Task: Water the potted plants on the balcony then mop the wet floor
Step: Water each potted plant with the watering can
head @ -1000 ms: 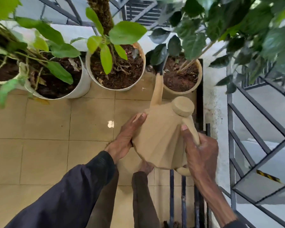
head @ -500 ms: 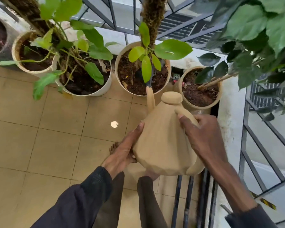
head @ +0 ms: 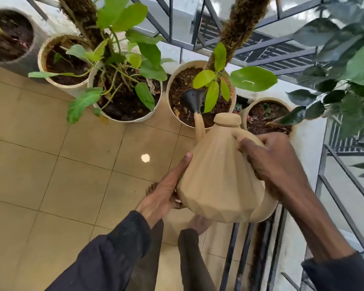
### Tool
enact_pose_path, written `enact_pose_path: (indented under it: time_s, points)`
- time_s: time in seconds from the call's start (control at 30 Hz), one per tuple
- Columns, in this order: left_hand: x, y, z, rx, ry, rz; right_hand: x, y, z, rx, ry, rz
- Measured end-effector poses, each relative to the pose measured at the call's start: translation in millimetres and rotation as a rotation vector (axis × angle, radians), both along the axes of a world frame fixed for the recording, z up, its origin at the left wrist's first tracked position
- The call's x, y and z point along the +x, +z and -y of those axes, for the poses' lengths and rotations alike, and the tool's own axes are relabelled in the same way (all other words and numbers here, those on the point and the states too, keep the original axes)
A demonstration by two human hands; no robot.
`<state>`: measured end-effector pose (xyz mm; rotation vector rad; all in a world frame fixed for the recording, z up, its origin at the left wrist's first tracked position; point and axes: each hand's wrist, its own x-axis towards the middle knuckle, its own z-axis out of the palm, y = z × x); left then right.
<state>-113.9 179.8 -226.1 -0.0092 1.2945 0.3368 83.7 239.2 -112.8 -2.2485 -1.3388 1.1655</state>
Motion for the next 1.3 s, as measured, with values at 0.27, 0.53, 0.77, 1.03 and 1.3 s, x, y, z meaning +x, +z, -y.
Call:
enact_pose_path:
  time_s: [0.27, 0.53, 0.77, 1.03, 1.3]
  points:
    - [-14.2, 5.8, -8.1, 0.008, -0.025, -0.029, -10.6, -4.5, -6.5, -0.02, -0.064, -0.017]
    - [-21.9, 7.9, -15.7, -0.011, -0.023, -0.036, -18.9, -3.5, -6.8, 0.0, -0.055, -0.004]
    - [-26.1, 8.1, -21.1, -0.002, -0.043, -0.026, -21.6, -1.2, -4.7, 0.028, -0.055, 0.007]
    - [-28.0, 2.9, -21.0, 0.004, -0.04, -0.025, -24.4, 2.0, -1.6, 0.03, -0.084, -0.021]
    - [-35.2, -6.5, -23.3, 0.087, -0.029, -0.007, -26.0, -6.6, 17.3, -0.005, -0.19, -0.13]
